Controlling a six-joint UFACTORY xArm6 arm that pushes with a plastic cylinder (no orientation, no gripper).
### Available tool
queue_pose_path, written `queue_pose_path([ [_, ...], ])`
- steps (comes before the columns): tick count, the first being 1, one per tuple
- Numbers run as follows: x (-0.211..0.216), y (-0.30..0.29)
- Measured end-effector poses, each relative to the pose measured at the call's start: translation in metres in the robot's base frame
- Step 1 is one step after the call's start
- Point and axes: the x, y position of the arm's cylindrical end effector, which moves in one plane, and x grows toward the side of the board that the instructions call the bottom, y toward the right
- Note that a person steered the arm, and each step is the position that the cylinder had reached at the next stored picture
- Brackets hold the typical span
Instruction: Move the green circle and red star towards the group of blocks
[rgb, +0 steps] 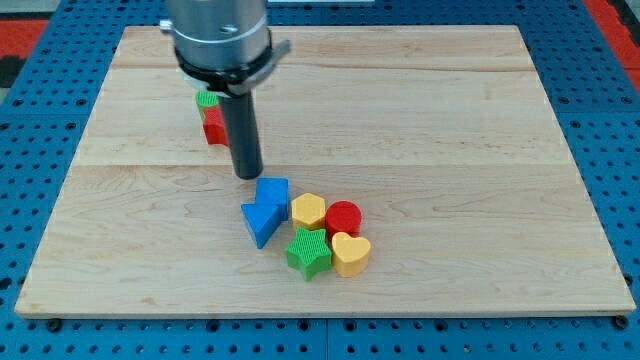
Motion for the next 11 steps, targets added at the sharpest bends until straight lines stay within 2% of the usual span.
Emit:
queue_pose_path([
  [1,-0.046,0.036],
  [2,-0.104,0.027],
  [3,-0.129,-0.034],
  [4,-0.129,-0.073],
  [6,-0.118,-0.099],
  [9,-0.036,-0.047],
  [11,-0.047,-0.125],
])
